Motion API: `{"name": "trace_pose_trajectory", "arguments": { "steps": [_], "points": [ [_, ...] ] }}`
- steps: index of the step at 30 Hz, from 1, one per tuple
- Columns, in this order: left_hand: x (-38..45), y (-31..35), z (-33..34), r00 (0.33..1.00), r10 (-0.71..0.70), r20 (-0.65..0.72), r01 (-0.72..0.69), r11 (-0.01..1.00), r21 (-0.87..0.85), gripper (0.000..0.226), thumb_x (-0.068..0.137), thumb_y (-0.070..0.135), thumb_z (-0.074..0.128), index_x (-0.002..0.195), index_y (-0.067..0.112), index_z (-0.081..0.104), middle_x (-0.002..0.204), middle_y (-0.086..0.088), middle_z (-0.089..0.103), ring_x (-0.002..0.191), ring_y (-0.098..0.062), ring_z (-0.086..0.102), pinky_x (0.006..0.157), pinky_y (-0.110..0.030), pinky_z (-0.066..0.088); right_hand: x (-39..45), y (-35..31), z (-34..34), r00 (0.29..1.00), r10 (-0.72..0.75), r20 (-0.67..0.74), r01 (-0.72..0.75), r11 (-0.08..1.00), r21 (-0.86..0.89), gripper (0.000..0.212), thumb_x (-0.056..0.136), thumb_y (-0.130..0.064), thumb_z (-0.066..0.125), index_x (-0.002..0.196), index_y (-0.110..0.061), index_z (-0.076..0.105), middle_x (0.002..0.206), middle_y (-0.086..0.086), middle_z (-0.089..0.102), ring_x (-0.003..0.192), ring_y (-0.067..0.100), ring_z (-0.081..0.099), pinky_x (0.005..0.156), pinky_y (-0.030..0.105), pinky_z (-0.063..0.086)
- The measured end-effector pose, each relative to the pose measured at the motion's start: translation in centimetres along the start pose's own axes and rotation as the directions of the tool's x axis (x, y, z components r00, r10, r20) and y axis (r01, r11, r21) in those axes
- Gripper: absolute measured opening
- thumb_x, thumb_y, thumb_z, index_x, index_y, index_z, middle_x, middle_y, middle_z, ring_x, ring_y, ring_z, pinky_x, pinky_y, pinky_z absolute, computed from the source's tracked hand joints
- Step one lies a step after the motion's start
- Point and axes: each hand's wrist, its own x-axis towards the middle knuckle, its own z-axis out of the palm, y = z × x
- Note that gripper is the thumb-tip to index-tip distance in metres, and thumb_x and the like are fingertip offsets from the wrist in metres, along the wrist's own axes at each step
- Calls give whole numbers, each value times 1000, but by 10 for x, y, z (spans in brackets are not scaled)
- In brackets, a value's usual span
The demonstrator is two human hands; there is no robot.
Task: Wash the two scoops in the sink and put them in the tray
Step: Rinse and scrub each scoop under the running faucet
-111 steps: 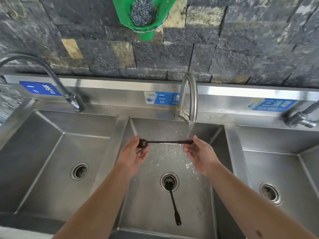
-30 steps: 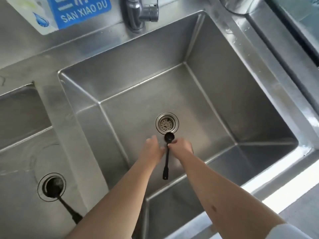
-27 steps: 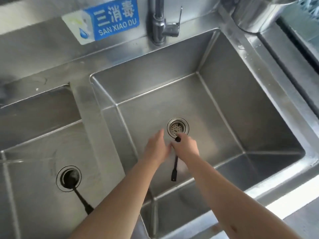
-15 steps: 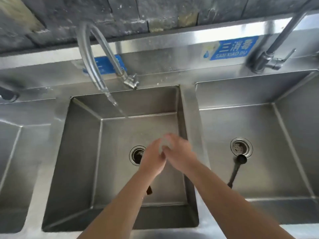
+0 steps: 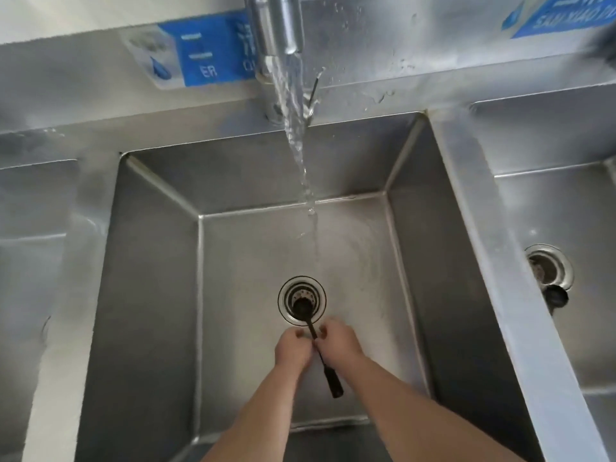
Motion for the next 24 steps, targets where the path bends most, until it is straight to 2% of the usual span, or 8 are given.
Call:
{"name": "trace_pose_trajectory", "arguments": {
  "steps": [1, 4, 6, 10, 14, 19, 21, 24],
  "points": [
    [6, -4, 2, 1000, -19, -5, 19, 998, -64, 23, 76, 7, 57, 91, 10, 74, 93, -14, 74, 95, -32, 67, 80, -36, 51, 3, 2, 5, 1000, 7, -30, -7, 1000, -7, 8, 84, -17, 59, 76, -15, 59, 97, 11, 69, 91, 28, 63, 70, 29, 44],
    [17, -12, 8, 998, -31, 52, 43, 969, -242, 23, 73, 7, 56, 85, 10, 76, 80, -21, 70, 83, -37, 65, 72, -31, 47, 9, 7, 18, 996, 46, -77, -46, 999, 1, 14, 82, -20, 59, 90, -15, 69, 97, 10, 72, 92, 29, 66, 72, 30, 49],
    [22, -15, 11, 997, -28, 75, 48, 961, -274, 28, 77, 4, 51, 81, 12, 78, 79, -27, 68, 78, -42, 62, 72, -33, 39, 10, 6, 22, 993, 72, -96, -70, 997, 28, 14, 81, -26, 62, 88, -16, 69, 94, 9, 73, 89, 28, 67, 65, 28, 44],
    [27, -11, 9, 996, -70, 48, 82, 936, -342, 32, 86, 1, 51, 70, 14, 75, 72, -14, 64, 70, -24, 56, 69, -33, 45, 18, 4, 23, 989, 89, -114, -86, 996, 31, 16, 82, -32, 65, 86, -16, 68, 93, 7, 73, 87, 27, 67, 63, 27, 42],
    [22, -2, 7, 991, -104, 83, 129, 902, -412, 31, 89, -7, 48, 75, 7, 72, 70, -16, 58, 52, -19, 48, 49, -21, 42, 23, 4, 22, 990, 93, -102, -87, 994, 70, 12, 80, -26, 64, 71, -21, 59, 87, 3, 71, 68, 17, 54, 54, 24, 35],
    [17, 2, 5, 993, -100, 60, 116, 890, -440, 15, 89, -5, 55, 90, 0, 69, 77, -18, 61, 59, -21, 52, 52, -24, 43, 27, 6, 17, 999, 34, -39, -31, 996, 83, 6, 82, -18, 62, 80, -18, 68, 90, 5, 73, 75, 18, 59, 60, 24, 39],
    [14, 5, 2, 996, -77, 39, 86, 885, -458, 13, 88, -3, 58, 95, 0, 68, 79, -18, 63, 64, -22, 55, 58, -27, 46, 29, 6, 11, 1000, -20, -2, 20, 992, 123, 9, 83, -12, 62, 77, -15, 68, 78, 6, 70, 76, 20, 62, 62, 26, 41],
    [6, 20, -7, 1000, -29, 3, 27, 884, -467, 10, 88, 1, 59, 94, 7, 65, 81, -11, 67, 65, -19, 60, 58, -27, 49, 25, 2, -8, 997, -68, 33, 54, 950, 306, 25, 86, -4, 60, 67, -19, 57, 62, -6, 56, 66, 13, 54, 54, 16, 38]
  ]
}}
